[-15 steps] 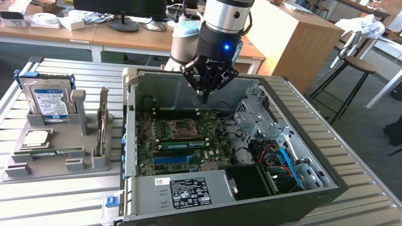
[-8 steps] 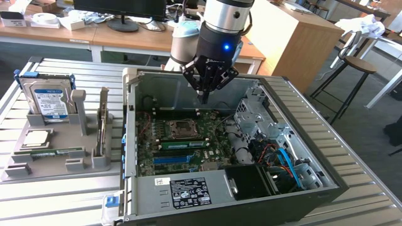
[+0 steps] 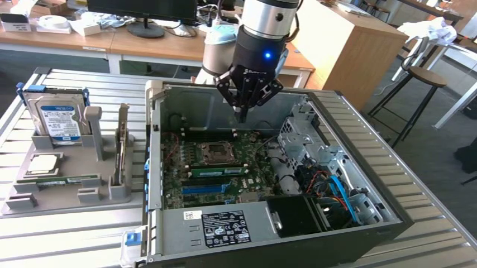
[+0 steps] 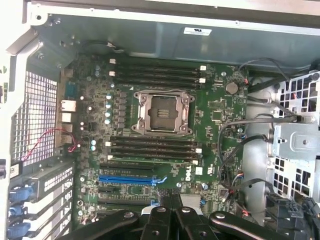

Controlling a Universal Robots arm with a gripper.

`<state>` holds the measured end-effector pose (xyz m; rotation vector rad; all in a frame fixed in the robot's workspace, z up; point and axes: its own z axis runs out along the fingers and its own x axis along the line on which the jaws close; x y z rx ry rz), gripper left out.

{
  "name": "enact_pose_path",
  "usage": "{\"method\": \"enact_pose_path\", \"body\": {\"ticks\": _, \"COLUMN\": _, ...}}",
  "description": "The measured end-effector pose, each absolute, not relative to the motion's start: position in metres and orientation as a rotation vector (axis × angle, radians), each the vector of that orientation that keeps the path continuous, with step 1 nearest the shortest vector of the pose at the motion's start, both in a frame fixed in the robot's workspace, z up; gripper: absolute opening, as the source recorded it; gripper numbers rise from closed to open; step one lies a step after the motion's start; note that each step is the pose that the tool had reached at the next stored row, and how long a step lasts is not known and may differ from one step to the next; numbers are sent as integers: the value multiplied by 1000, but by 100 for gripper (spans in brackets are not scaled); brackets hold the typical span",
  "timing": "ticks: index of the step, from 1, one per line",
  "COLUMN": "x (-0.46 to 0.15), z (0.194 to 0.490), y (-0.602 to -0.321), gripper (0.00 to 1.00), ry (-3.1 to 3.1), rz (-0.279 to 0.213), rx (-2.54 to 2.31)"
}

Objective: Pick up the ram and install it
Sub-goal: 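Press down the ram until it locks into place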

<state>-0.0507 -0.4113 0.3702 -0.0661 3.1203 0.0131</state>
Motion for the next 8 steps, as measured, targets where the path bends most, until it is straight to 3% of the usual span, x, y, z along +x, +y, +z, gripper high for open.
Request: {"method": "enact_pose_path", "body": {"ticks": 8, "x": -51, "z": 370, "y": -411, "gripper": 10, "ry": 3121, "rz": 13, "rx": -48}}
